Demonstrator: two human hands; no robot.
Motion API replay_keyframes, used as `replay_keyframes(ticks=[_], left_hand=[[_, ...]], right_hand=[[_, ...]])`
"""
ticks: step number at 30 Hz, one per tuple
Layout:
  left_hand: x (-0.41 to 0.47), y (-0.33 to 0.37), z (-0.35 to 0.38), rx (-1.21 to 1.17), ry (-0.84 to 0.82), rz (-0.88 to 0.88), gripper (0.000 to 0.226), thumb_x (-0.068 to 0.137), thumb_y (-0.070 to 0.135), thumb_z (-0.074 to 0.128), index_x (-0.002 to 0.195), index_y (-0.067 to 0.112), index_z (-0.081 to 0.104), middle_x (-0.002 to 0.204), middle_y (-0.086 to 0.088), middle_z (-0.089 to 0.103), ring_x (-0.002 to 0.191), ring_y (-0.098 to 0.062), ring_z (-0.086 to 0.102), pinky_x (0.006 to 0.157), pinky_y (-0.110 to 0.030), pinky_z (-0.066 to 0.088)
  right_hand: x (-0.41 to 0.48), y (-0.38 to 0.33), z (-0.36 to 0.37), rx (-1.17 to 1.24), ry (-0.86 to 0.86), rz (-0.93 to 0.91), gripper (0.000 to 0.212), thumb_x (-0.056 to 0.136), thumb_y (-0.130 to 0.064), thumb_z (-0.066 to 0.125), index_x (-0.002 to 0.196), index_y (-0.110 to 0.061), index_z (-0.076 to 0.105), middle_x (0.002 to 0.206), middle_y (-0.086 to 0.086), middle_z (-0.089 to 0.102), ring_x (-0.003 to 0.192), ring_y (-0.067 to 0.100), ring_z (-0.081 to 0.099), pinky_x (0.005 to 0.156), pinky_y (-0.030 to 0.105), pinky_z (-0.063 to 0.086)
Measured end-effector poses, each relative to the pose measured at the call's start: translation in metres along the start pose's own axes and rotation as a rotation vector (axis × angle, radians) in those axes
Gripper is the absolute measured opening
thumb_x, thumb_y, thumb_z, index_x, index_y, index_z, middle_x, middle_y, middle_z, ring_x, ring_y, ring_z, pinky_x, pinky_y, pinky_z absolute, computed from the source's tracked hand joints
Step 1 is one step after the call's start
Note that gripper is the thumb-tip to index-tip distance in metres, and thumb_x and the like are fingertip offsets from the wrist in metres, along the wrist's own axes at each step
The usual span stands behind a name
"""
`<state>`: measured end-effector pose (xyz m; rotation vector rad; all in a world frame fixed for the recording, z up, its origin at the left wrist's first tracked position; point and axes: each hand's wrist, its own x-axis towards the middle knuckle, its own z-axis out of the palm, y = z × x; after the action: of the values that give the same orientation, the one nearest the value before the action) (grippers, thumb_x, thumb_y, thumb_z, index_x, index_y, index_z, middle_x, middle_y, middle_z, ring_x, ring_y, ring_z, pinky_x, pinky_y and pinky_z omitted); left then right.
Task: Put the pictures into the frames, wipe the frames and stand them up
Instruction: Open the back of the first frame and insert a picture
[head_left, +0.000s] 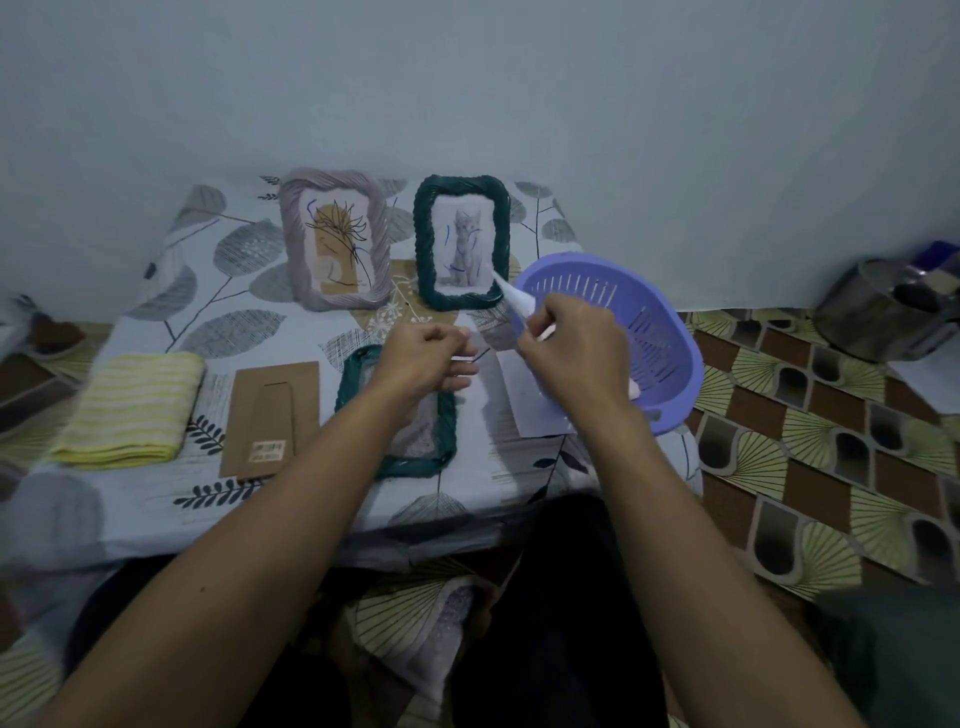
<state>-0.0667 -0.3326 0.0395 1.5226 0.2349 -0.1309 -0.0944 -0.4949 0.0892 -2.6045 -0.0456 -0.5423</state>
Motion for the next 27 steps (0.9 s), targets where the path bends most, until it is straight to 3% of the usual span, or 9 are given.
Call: replay_keyframes(ticks=[3, 7, 10, 13, 16, 19, 22, 24, 27], left_hand=[[-0.001, -0.006, -0.025, -0.047, 0.012, -0.053, 0.019, 0.1, 0.014, 0.057, 0.109, 0.0, 0.067, 0.093, -0.013, 0.076, 0.078, -0.023, 0.074, 0.074, -0.032, 0.062], [-0.007, -0.018, -0.05, -0.189, 0.021, -0.135, 0.024, 0.102, 0.008, 0.049, 0.118, -0.002, 0.064, 0.103, -0.018, 0.074, 0.092, -0.03, 0.074, 0.081, -0.035, 0.062], [-0.015, -0.024, -0.061, -0.241, 0.015, -0.15, 0.026, 0.102, 0.009, 0.045, 0.12, -0.001, 0.061, 0.113, -0.018, 0.07, 0.096, -0.03, 0.073, 0.086, -0.037, 0.06], [-0.022, -0.027, -0.069, -0.328, 0.007, -0.183, 0.024, 0.102, 0.012, 0.046, 0.117, -0.001, 0.059, 0.107, -0.02, 0.066, 0.087, -0.028, 0.073, 0.087, -0.041, 0.06], [-0.024, -0.028, -0.077, -0.375, 0.032, -0.182, 0.023, 0.102, 0.012, 0.049, 0.121, 0.002, 0.057, 0.115, -0.02, 0.068, 0.097, -0.029, 0.071, 0.082, -0.038, 0.061], [-0.024, -0.03, -0.085, -0.278, 0.15, -0.141, 0.007, 0.099, 0.011, 0.056, 0.105, 0.008, 0.06, 0.109, -0.015, 0.07, 0.094, -0.024, 0.068, 0.088, -0.042, 0.059], [-0.028, -0.031, -0.092, -0.092, 0.258, -0.084, 0.014, 0.096, 0.014, 0.064, 0.108, 0.007, 0.063, 0.101, -0.007, 0.072, 0.09, -0.023, 0.068, 0.087, -0.043, 0.059], [-0.031, -0.033, -0.096, 0.109, 0.29, 0.0, 0.02, 0.094, 0.019, 0.067, 0.111, 0.008, 0.063, 0.096, -0.002, 0.071, 0.086, -0.017, 0.067, 0.079, -0.036, 0.058], [-0.034, -0.038, -0.099, 0.446, 0.352, 0.148, 0.014, 0.091, 0.027, 0.071, 0.104, 0.024, 0.065, 0.086, 0.004, 0.067, 0.074, -0.002, 0.058, 0.072, -0.027, 0.051]], right_hand=[[-0.011, -0.021, 0.014, 0.081, 0.07, -0.129, 0.006, 0.083, -0.018, 0.066, 0.078, -0.016, 0.063, 0.074, 0.001, 0.068, 0.069, 0.025, 0.061, 0.057, 0.035, 0.047], [-0.024, -0.042, 0.038, 0.207, 0.107, -0.227, 0.018, 0.081, -0.018, 0.067, 0.07, -0.016, 0.053, 0.07, 0.0, 0.065, 0.062, 0.022, 0.058, 0.052, 0.031, 0.042], [-0.03, -0.052, 0.054, 0.333, 0.101, -0.224, 0.027, 0.079, -0.014, 0.07, 0.069, -0.022, 0.046, 0.071, 0.001, 0.065, 0.063, 0.021, 0.058, 0.053, 0.036, 0.045], [-0.035, -0.06, 0.066, 0.414, 0.091, -0.184, 0.021, 0.079, -0.015, 0.072, 0.07, -0.017, 0.053, 0.072, -0.001, 0.065, 0.064, 0.02, 0.059, 0.058, 0.041, 0.049], [-0.041, -0.068, 0.071, 0.534, 0.08, -0.098, 0.013, 0.08, -0.013, 0.071, 0.084, -0.016, 0.059, 0.08, -0.006, 0.066, 0.071, 0.014, 0.063, 0.063, 0.029, 0.047], [-0.041, -0.069, 0.073, 0.686, -0.016, 0.097, 0.035, 0.078, -0.007, 0.069, 0.104, -0.022, 0.051, 0.093, -0.011, 0.062, 0.084, 0.013, 0.063, 0.067, 0.019, 0.043], [-0.04, -0.061, 0.079, 0.695, -0.172, 0.25, 0.048, 0.078, -0.007, 0.07, 0.113, -0.024, 0.043, 0.091, -0.014, 0.059, 0.084, 0.014, 0.06, 0.065, 0.023, 0.043], [-0.042, -0.053, 0.083, 0.66, -0.271, 0.31, 0.046, 0.08, -0.009, 0.069, 0.116, -0.021, 0.044, 0.087, -0.01, 0.061, 0.084, 0.016, 0.06, 0.065, 0.028, 0.043], [-0.046, -0.043, 0.088, 0.554, -0.38, 0.307, 0.033, 0.083, -0.015, 0.064, 0.112, -0.019, 0.05, 0.077, -0.005, 0.061, 0.077, 0.017, 0.058, 0.063, 0.029, 0.039]])
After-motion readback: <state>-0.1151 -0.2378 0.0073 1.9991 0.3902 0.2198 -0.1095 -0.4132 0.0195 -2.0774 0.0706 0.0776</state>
